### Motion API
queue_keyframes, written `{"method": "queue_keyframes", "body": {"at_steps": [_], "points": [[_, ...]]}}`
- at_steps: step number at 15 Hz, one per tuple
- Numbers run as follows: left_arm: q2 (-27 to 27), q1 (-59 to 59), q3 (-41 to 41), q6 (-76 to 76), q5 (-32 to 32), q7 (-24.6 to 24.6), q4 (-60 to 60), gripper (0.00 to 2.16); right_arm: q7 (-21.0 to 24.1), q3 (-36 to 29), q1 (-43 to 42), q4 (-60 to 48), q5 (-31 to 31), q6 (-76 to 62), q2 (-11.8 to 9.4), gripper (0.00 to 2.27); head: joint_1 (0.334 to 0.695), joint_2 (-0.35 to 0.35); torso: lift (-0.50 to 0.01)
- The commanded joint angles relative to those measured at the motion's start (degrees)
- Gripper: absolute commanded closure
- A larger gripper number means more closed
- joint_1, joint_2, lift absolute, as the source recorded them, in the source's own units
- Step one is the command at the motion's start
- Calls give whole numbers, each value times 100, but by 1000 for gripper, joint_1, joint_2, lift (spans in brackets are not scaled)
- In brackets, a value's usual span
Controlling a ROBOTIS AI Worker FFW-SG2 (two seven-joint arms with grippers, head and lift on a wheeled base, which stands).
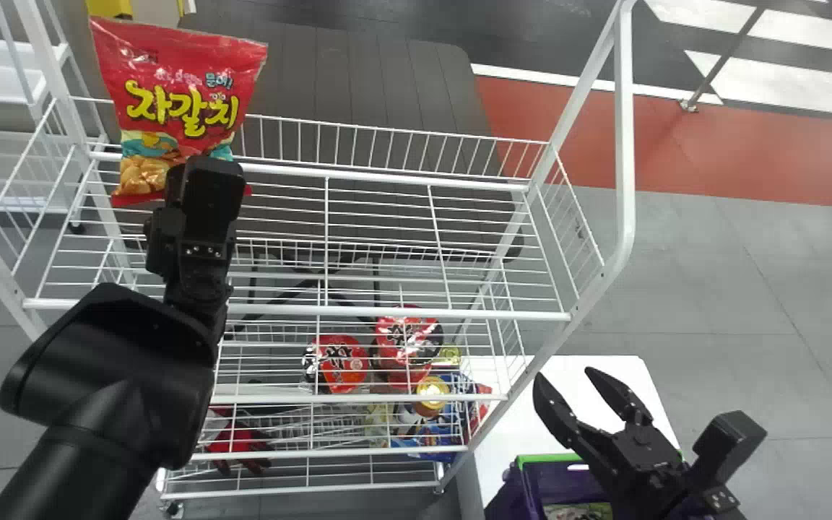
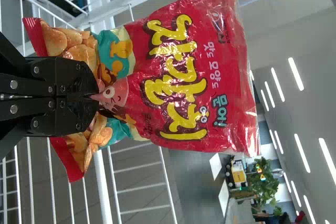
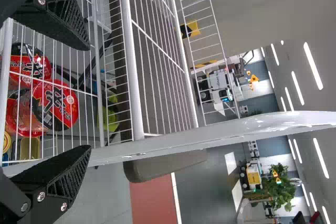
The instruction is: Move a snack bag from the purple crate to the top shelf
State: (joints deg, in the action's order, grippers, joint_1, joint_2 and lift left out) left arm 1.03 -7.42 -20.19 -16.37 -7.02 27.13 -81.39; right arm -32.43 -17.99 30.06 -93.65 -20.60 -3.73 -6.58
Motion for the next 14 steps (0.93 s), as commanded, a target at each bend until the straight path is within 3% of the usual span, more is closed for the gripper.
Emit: {"method": "queue_keyframes", "body": {"at_steps": [1, 14], "points": [[82, 30, 165, 76, -53, -94, 45, 1234, 0, -3, 0, 4, -14, 0, -1, 167, 695, -212, 1], [73, -304, 560, 1008, -89, -331, 1073, 1234, -35, -56, -9, 75, -93, -35, -10, 167, 695, -175, 1]]}}
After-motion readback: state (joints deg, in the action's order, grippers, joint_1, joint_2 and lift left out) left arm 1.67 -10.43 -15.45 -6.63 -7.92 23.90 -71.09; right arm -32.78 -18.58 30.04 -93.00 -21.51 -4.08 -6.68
